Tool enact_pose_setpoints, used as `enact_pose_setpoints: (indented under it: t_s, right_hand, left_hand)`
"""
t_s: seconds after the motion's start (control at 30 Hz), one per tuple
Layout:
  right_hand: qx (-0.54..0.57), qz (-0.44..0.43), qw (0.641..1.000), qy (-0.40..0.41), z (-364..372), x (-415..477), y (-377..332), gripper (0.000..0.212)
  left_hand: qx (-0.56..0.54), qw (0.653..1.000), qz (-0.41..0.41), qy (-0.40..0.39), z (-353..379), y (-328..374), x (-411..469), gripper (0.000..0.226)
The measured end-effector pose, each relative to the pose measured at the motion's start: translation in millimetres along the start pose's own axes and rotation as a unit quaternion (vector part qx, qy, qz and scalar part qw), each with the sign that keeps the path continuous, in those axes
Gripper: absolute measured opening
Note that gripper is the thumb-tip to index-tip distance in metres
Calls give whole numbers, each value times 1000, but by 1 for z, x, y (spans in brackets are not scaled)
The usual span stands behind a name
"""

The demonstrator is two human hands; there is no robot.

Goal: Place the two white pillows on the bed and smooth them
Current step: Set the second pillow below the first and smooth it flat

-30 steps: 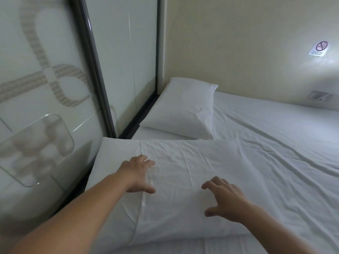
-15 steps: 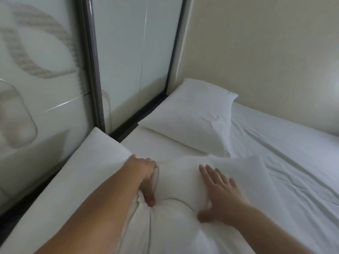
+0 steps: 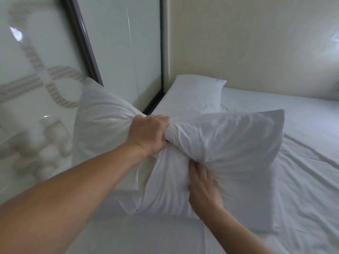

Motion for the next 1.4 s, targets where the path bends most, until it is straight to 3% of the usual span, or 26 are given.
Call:
enact_pose_setpoints:
  t_s: [0.07,0.1,0.13,0.17,0.23,0.27,0.3,0.37,0.4,0.47,0.57,0.63,0.7,0.77,0.87,1.0,1.1,1.17,1.2,1.27,1.34,1.4]
  right_hand:
    - [59,-4,998,34,-31,20,-9,78]
    - [146,15,989,31,-45,28,-13,69]
    - [289,60,956,13,-55,35,-11,54]
    - [467,124,875,-4,-61,35,-7,37]
    - [747,229,620,-66,-52,22,-9,27]
    - [812,247,522,-81,-45,10,-7,32]
    - [847,263,454,-77,-38,-3,-3,42]
    - [880,294,368,-56,-19,-32,10,66]
    - [874,311,370,-51,-5,-44,19,74]
    - [831,355,424,-57,8,-65,29,84]
    - [723,452,521,-39,24,-92,46,69]
    - [652,471,594,-22,37,-97,63,88]
    - [614,450,648,-21,52,-87,73,117]
    - [602,422,677,-30,77,-70,79,148]
    - [603,381,701,-17,118,-50,89,150]
    - [544,404,735,3,138,-31,102,152]
    - [547,406,732,0,119,-31,92,119]
    - [531,408,743,-3,107,-38,91,78]
    - [514,419,749,5,99,-41,87,68]
    - [509,420,751,26,86,-49,72,70]
    - [469,382,795,41,69,-59,41,80]
    - [393,303,868,29,61,-71,6,82]
  left_hand:
    - [56,994,30,94,-46,10,-8,12]
    - [79,986,39,143,-66,16,-18,13]
    - [95,980,41,171,-79,22,-30,15]
    - [103,978,36,177,-87,31,-43,18]
    - [102,984,25,141,-81,51,-75,21]
    - [88,991,19,103,-72,62,-91,19]
    - [63,996,9,63,-64,74,-104,14]
    - [-17,999,-26,24,-58,88,-112,18]
    - [-40,997,-43,49,-63,91,-106,24]
    - [-74,994,-64,54,-57,85,-77,26]
    - [-28,982,-113,-146,26,40,-50,51]
    - [15,944,-153,-290,99,-3,-62,76]
    - [11,920,-189,-342,147,-42,-66,103]
    - [9,916,-208,-344,169,-69,-48,121]
    - [-28,896,-226,-380,210,-87,-31,128]
    - [-98,894,-226,-375,249,-83,-45,116]
    - [-99,906,-217,-350,244,-91,-37,98]
    - [-129,916,-211,-317,235,-89,-32,69]
    - [-147,927,-206,-277,225,-87,-29,49]
    - [-178,949,-189,-179,198,-81,-17,21]
    - [-177,968,-146,-102,169,-71,7,15]
    - [-163,982,-73,-57,143,-52,35,12]
Point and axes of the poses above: each hand's wrist, its own x-axis towards the middle knuckle, its own z-axis out of the palm, y = z × x, the point moved 7 cm from there along x, towards the middle knuckle, and after that the axes turned 5 degrees about -y, right-handed, at the moved point
